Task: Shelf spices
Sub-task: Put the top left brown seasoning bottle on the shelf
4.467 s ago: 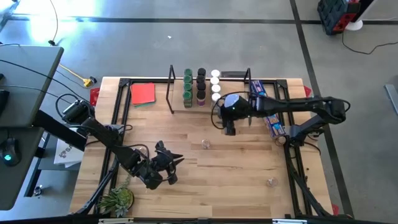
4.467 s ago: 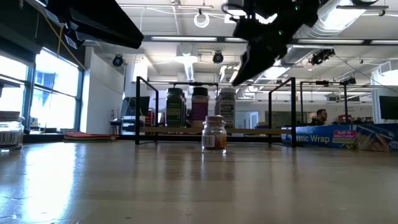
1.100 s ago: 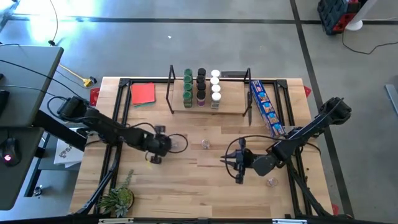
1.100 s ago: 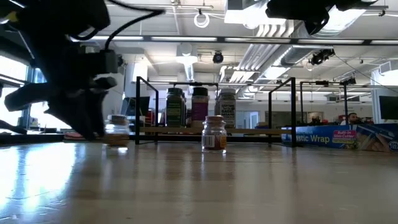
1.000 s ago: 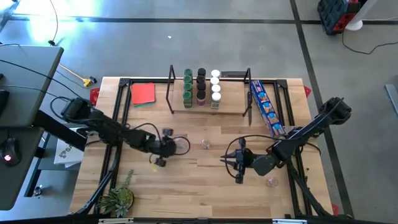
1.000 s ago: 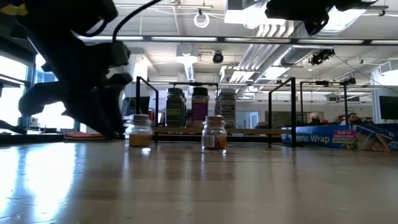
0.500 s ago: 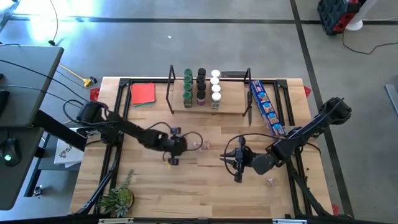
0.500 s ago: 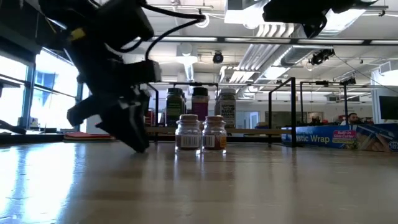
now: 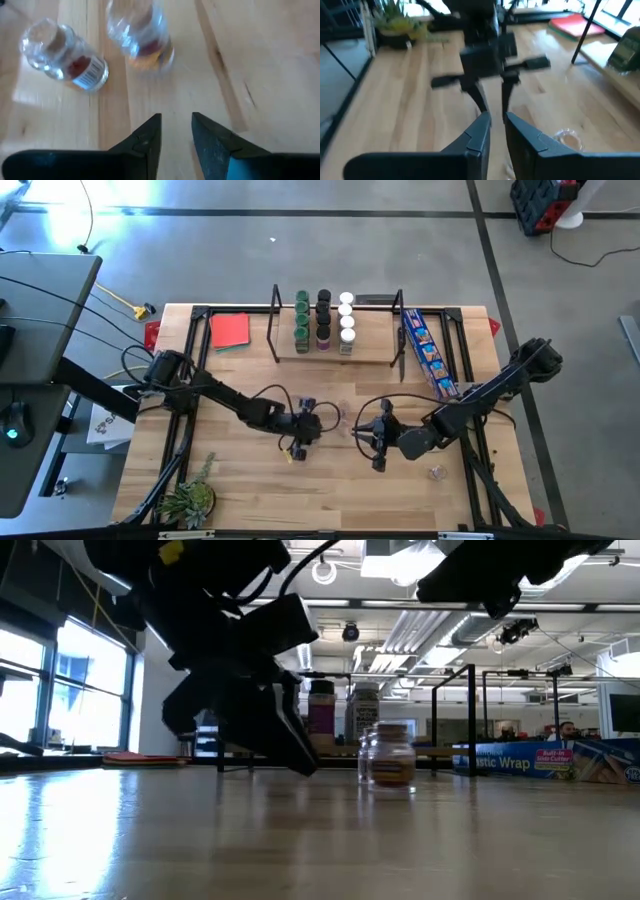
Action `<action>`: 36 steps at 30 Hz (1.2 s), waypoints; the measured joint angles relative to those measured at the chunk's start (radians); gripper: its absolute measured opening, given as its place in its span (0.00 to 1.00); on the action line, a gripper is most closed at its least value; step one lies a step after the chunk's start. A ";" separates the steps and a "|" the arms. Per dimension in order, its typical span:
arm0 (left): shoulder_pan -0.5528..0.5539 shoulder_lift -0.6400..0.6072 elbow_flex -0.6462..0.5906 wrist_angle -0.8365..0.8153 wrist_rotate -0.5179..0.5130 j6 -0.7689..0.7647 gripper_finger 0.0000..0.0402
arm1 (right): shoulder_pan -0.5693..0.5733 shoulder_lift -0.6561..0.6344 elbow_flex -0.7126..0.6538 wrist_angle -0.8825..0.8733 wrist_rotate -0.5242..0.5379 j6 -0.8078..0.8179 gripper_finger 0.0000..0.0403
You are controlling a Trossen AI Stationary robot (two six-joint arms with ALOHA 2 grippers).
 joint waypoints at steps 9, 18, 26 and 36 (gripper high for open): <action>-0.139 -0.030 0.003 -0.207 -0.165 -0.299 0.26 | -0.083 0.045 0.000 -0.057 -0.124 -0.033 0.44; -0.224 -0.019 0.003 -0.225 -0.299 -0.413 0.26 | -0.157 0.229 -0.004 -0.002 -0.115 -0.032 0.61; -0.235 -0.019 0.003 -0.220 -0.329 -0.419 0.26 | -0.159 0.301 -0.004 0.050 -0.143 -0.001 0.56; -0.235 -0.019 0.003 -0.200 -0.330 -0.419 0.26 | -0.142 0.293 0.037 0.064 -0.142 0.024 0.40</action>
